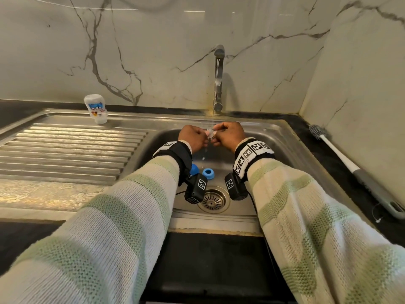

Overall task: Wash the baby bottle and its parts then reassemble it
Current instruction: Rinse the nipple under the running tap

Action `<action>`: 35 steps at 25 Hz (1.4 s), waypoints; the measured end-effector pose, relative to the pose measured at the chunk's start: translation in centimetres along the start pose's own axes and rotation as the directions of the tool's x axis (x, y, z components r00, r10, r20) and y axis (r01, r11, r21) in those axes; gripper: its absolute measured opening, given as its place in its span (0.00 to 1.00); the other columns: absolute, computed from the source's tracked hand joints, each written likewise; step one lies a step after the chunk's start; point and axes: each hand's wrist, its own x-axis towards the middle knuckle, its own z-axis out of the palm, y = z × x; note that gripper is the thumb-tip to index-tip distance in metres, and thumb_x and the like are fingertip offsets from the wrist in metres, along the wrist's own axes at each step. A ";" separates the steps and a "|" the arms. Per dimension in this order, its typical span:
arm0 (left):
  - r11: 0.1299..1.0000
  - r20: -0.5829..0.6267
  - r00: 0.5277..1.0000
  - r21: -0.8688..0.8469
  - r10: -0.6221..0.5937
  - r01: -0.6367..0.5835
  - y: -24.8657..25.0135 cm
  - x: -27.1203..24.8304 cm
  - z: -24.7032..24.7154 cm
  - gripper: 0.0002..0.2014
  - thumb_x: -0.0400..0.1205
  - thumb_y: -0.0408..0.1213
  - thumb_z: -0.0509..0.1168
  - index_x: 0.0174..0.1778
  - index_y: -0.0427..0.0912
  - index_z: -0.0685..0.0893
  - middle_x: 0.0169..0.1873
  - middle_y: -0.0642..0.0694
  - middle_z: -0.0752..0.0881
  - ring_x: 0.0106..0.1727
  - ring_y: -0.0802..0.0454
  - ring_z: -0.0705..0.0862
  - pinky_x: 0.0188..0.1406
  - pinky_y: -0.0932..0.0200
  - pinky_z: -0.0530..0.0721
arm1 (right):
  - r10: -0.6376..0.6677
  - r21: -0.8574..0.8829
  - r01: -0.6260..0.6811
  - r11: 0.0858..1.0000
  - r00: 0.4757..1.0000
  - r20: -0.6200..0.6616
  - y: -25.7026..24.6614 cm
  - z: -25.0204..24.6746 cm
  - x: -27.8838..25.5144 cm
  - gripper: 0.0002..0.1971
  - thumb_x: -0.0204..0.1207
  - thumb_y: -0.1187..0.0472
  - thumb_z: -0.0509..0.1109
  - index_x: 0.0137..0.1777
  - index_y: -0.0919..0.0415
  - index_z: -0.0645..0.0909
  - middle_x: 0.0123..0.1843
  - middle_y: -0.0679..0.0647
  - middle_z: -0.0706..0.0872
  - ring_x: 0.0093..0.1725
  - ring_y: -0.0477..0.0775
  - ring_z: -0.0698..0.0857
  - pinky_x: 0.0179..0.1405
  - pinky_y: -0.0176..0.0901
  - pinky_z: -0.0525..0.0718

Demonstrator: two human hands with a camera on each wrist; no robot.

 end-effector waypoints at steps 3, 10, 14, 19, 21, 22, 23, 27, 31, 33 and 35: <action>1.000 -0.009 1.000 -0.009 0.000 -0.001 0.2 -0.1 -0.2 0.13 0.84 0.27 0.66 0.33 0.39 0.86 0.30 0.41 0.87 0.34 0.47 0.87 0.51 0.48 0.90 | 0.017 -0.012 -0.016 1.000 0.999 0.040 -0.1 0.0 -0.5 0.08 0.82 0.70 0.65 0.54 0.75 0.83 0.44 0.69 0.88 0.35 0.61 0.87 0.43 0.58 0.90; 0.999 -0.048 0.999 -0.042 0.001 -0.003 0.0 0.0 -0.1 0.12 0.84 0.36 0.69 0.34 0.39 0.85 0.28 0.41 0.85 0.31 0.46 0.84 0.45 0.47 0.91 | -0.012 -0.014 0.013 1.000 0.998 0.056 -0.4 -0.1 -0.7 0.06 0.81 0.69 0.69 0.56 0.68 0.84 0.43 0.65 0.89 0.34 0.59 0.88 0.40 0.56 0.92; 0.999 -0.027 0.999 -0.033 0.029 -0.029 -0.1 -0.1 -0.1 0.09 0.83 0.31 0.69 0.36 0.40 0.85 0.30 0.42 0.86 0.32 0.48 0.85 0.41 0.52 0.91 | 0.003 0.021 -0.004 1.000 0.999 0.050 -0.1 0.0 -0.9 0.07 0.83 0.67 0.65 0.52 0.69 0.84 0.40 0.66 0.86 0.32 0.59 0.85 0.39 0.57 0.90; 0.999 -0.018 1.000 -0.043 0.019 -0.020 0.1 -0.3 -0.2 0.09 0.85 0.35 0.68 0.38 0.40 0.85 0.32 0.40 0.87 0.35 0.46 0.86 0.43 0.51 0.91 | -0.043 -0.032 0.043 0.999 0.999 0.016 0.0 -0.1 -0.7 0.04 0.81 0.67 0.69 0.51 0.65 0.85 0.40 0.63 0.88 0.34 0.57 0.87 0.38 0.57 0.91; 1.000 -0.012 0.999 -0.005 0.030 -0.030 0.0 -0.3 -0.3 0.07 0.84 0.36 0.69 0.39 0.41 0.85 0.33 0.43 0.86 0.35 0.49 0.86 0.42 0.53 0.91 | -0.050 -0.040 0.051 0.998 0.998 0.038 0.0 -0.1 -0.8 0.01 0.80 0.67 0.71 0.49 0.62 0.84 0.42 0.62 0.89 0.36 0.57 0.88 0.39 0.58 0.92; 0.999 -0.005 0.999 0.007 0.037 -0.037 0.0 -0.4 -0.3 0.05 0.83 0.35 0.70 0.41 0.41 0.86 0.34 0.44 0.86 0.36 0.51 0.85 0.41 0.55 0.91 | -0.042 -0.044 0.045 0.998 0.997 0.060 0.0 -0.2 -0.9 0.01 0.80 0.66 0.71 0.49 0.61 0.84 0.44 0.63 0.89 0.37 0.57 0.88 0.39 0.58 0.92; 0.999 0.004 0.999 0.008 0.043 -0.043 0.0 -0.4 -0.3 0.03 0.83 0.33 0.70 0.44 0.40 0.87 0.35 0.44 0.87 0.37 0.52 0.86 0.41 0.56 0.91 | -0.031 -0.047 0.035 0.998 0.996 0.082 0.1 -0.2 -0.9 0.01 0.80 0.65 0.71 0.49 0.60 0.84 0.45 0.63 0.89 0.37 0.56 0.88 0.40 0.58 0.92; 0.999 0.032 0.999 -0.023 0.038 -0.038 0.1 -0.5 -0.1 0.03 0.83 0.29 0.69 0.44 0.40 0.87 0.39 0.39 0.88 0.41 0.46 0.87 0.48 0.49 0.91 | -0.027 -0.055 0.032 0.998 0.995 0.101 0.3 -0.3 -0.8 0.02 0.80 0.63 0.72 0.46 0.57 0.86 0.45 0.62 0.91 0.37 0.55 0.88 0.39 0.56 0.92; 0.998 0.027 0.999 0.038 0.041 -0.042 0.1 -0.5 0.0 0.07 0.84 0.38 0.69 0.46 0.39 0.89 0.38 0.39 0.88 0.36 0.48 0.86 0.44 0.52 0.91 | -0.035 -0.078 0.041 0.996 0.996 0.076 0.1 -0.6 -0.7 0.07 0.75 0.70 0.73 0.50 0.60 0.85 0.46 0.60 0.89 0.43 0.59 0.90 0.40 0.56 0.92; 0.997 0.014 0.998 0.051 0.059 -0.060 -0.1 -0.4 -0.2 0.06 0.83 0.38 0.70 0.46 0.39 0.90 0.36 0.42 0.89 0.36 0.49 0.87 0.44 0.52 0.91 | -0.035 -0.058 0.041 0.997 0.994 0.105 0.1 -0.4 -0.7 0.07 0.76 0.70 0.73 0.51 0.60 0.84 0.47 0.63 0.90 0.43 0.60 0.90 0.40 0.58 0.92; 0.997 0.006 0.998 0.045 0.065 -0.065 -0.2 -0.3 -0.3 0.05 0.83 0.35 0.70 0.48 0.37 0.90 0.35 0.43 0.89 0.36 0.49 0.87 0.47 0.52 0.91 | -0.036 -0.038 0.040 0.998 0.993 0.111 0.1 -0.2 -0.7 0.04 0.78 0.65 0.73 0.50 0.59 0.84 0.47 0.62 0.90 0.42 0.58 0.90 0.38 0.56 0.92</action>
